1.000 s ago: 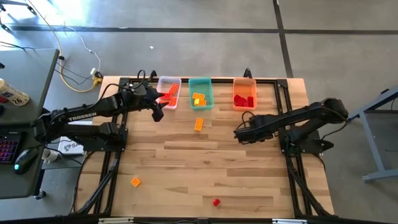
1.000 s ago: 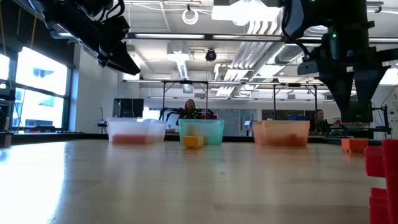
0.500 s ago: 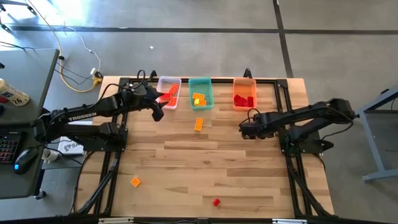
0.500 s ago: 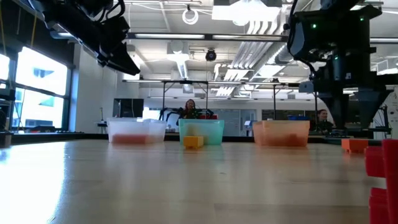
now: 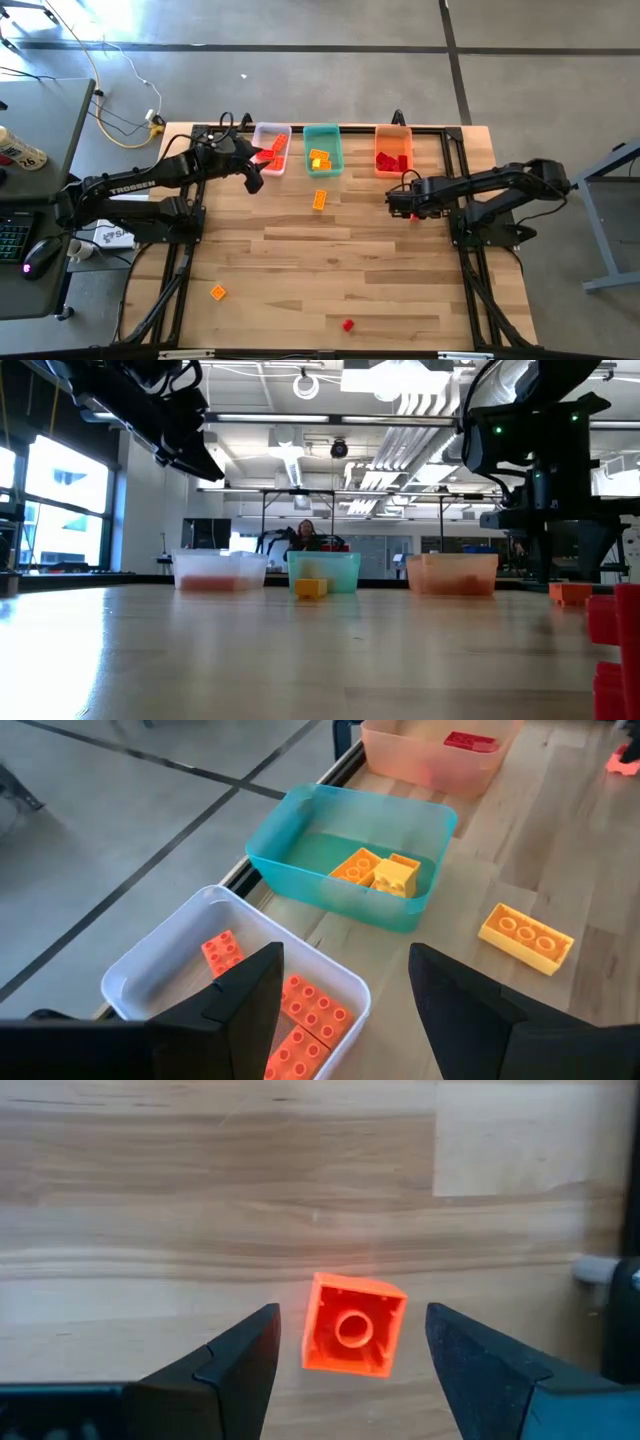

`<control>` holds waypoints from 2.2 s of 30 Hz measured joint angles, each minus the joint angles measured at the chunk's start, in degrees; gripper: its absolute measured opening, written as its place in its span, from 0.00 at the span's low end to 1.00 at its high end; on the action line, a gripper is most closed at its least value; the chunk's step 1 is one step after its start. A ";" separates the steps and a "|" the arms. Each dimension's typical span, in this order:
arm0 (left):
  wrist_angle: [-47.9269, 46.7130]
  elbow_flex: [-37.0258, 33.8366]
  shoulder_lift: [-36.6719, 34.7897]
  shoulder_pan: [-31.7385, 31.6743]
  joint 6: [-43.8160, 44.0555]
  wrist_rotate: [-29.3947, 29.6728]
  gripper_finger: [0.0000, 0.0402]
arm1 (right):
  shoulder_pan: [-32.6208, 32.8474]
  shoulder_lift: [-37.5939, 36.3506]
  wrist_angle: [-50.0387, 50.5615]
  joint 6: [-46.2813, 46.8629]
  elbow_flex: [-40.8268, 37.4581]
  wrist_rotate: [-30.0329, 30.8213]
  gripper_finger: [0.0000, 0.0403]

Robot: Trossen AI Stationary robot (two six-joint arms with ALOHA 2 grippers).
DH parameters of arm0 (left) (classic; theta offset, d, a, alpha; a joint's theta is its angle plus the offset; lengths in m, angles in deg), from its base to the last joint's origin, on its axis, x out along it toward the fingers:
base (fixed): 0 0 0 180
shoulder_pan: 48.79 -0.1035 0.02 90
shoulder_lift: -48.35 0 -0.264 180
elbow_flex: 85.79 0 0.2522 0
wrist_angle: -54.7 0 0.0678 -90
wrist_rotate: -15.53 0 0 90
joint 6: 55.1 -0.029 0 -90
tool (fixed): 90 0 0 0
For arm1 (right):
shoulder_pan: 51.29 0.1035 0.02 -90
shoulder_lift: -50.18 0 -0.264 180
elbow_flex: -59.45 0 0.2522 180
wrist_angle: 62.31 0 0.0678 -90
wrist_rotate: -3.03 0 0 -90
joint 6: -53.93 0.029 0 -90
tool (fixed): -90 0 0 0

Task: Sort & place blocks by color
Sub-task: Put the orange game piece into the transparent bin

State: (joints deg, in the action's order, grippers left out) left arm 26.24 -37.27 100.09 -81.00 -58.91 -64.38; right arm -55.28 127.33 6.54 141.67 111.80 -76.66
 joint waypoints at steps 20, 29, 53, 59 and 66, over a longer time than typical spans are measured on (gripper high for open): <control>1.25 0.00 0.00 -0.02 -3.43 1.09 0.50 | -0.56 -0.01 -7.40 -0.35 -5.46 -2.29 0.34; 1.25 0.00 0.00 0.00 -2.44 1.34 0.50 | -0.65 0.03 -8.30 -5.26 -4.17 -2.89 0.27; 1.27 0.00 0.00 0.02 18.67 -14.78 0.50 | -0.37 0.03 -49.88 -21.90 6.87 1.15 0.27; 3.09 0.00 0.00 0.13 13.20 -21.89 0.50 | -0.37 0.03 -58.50 -23.69 9.69 1.89 0.27; 13.95 0.00 0.00 3.09 3.56 -22.34 0.50 | -0.09 0.03 -59.64 -24.74 14.07 3.07 0.27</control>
State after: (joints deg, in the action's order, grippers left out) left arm 40.19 -37.27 100.09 -77.91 -55.35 -86.72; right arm -55.37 127.36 -53.11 116.92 125.87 -73.58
